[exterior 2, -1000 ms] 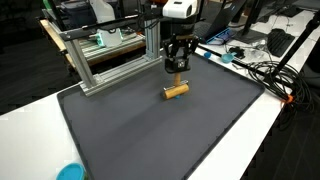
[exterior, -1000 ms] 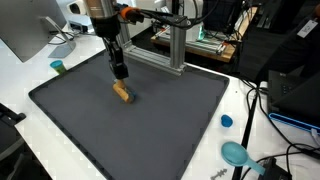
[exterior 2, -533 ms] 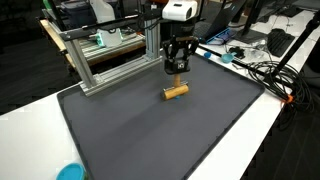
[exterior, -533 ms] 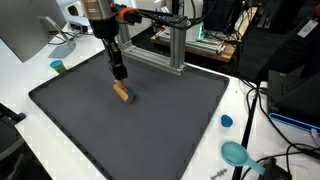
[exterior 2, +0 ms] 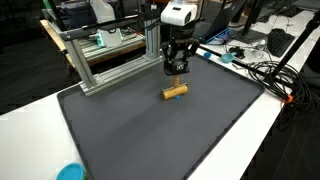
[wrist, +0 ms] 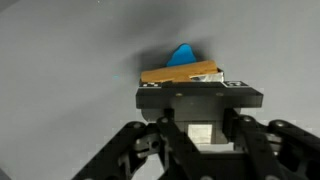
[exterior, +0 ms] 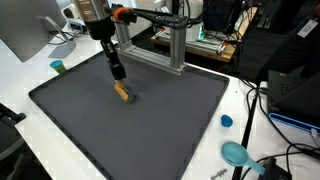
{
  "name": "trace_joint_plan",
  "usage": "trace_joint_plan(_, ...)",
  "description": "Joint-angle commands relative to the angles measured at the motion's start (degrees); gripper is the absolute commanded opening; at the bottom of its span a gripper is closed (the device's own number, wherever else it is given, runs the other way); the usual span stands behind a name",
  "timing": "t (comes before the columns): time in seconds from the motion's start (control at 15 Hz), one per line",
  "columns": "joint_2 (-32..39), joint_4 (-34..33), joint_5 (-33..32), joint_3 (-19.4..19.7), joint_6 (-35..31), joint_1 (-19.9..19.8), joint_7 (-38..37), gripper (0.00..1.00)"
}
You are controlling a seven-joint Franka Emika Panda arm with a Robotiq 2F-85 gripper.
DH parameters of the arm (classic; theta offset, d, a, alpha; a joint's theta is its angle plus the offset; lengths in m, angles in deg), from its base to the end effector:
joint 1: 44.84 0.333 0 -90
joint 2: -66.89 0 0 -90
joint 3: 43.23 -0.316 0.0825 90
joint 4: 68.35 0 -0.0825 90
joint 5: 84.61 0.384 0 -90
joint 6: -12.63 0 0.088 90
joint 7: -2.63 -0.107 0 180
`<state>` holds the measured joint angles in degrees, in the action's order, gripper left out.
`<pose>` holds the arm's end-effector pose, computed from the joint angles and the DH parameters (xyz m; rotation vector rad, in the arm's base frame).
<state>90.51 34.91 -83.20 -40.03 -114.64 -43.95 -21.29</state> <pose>0.6472 -0.0226 0.3190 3.0548 -0.7280 0.0124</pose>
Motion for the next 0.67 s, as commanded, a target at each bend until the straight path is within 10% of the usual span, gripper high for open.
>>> trace_joint_plan(0.0, 4.35, -0.37, 2.37, -0.08, 4.84, -0.82, 1.87, 0.22)
trace_joint_plan(0.6, 4.69, -2.36, 2.45, -0.17, 9.16, -0.70, 3.21, 0.22)
